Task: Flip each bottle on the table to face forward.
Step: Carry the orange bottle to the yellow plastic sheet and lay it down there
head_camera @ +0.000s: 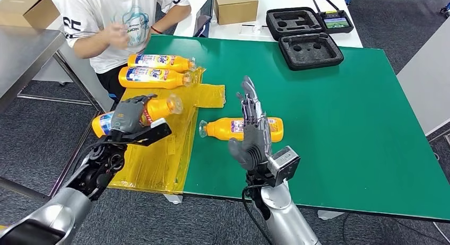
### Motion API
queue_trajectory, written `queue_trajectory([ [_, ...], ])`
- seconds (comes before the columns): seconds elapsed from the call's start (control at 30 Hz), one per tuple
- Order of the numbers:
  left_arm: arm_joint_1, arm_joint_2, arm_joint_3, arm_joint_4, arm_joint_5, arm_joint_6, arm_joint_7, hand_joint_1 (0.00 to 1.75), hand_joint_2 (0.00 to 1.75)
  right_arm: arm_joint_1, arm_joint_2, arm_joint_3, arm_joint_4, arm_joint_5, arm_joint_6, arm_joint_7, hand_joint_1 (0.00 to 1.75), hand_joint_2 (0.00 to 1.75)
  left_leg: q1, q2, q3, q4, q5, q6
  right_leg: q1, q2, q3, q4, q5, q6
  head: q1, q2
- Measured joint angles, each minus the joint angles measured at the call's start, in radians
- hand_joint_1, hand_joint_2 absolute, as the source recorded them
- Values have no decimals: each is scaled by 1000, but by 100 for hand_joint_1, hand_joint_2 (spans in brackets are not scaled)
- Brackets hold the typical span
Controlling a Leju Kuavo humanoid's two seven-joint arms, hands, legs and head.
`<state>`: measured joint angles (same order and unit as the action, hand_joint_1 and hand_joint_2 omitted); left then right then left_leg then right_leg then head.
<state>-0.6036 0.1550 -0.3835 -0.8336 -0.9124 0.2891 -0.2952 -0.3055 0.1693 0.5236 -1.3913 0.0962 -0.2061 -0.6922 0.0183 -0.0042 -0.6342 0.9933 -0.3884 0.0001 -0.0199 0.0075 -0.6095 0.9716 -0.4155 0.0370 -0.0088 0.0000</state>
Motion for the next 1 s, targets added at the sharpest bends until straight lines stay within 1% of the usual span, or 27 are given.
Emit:
queue_trajectory([
  [0.13, -94, -33, -48, 129, -43, -103, 22, 175, 175, -17, 4, 7, 23, -4, 5, 4, 0, 175, 0, 0, 0, 0, 0, 0, 0, 0, 1, 0, 0, 0, 0, 0],
  [0.3, -157, -54, -99, 246, -83, -202, 64, 175, 175, -24, 7, 31, 81, -11, 23, 2, 0, 175, 0, 1, 0, 0, 0, 0, 0, 1, 0, 0, 0, 0, 0, 0],
  [0.5, -185, -55, -133, 324, -96, -261, 78, 175, 175, -33, 9, 47, 136, -23, 31, -2, 0, 175, 0, 0, 0, 0, 0, 0, 1, 0, 0, 0, 0, 0, 0, 0],
  [0.7, -194, -51, -153, 372, -121, -351, 101, 175, 175, -41, 13, 53, 171, -37, 43, -2, 0, 175, 0, 0, 0, 0, 0, 0, 0, 0, 0, 0, 0, 0, 0, 0],
  [0.8, -202, -46, -155, 390, -120, -395, 87, 175, 175, -46, 14, 58, 186, -44, 48, -2, 0, 175, 0, 0, 0, 0, 0, 0, 0, 0, 1, 0, 0, 0, 0, 0],
  [1.0, -230, -33, -154, 420, -83, -522, 34, 175, 175, -51, 18, 70, 209, -53, 56, 3, 0, 175, 0, 0, 0, 0, 0, 0, 0, 0, 2, 1, 0, 0, 0, 0],
])
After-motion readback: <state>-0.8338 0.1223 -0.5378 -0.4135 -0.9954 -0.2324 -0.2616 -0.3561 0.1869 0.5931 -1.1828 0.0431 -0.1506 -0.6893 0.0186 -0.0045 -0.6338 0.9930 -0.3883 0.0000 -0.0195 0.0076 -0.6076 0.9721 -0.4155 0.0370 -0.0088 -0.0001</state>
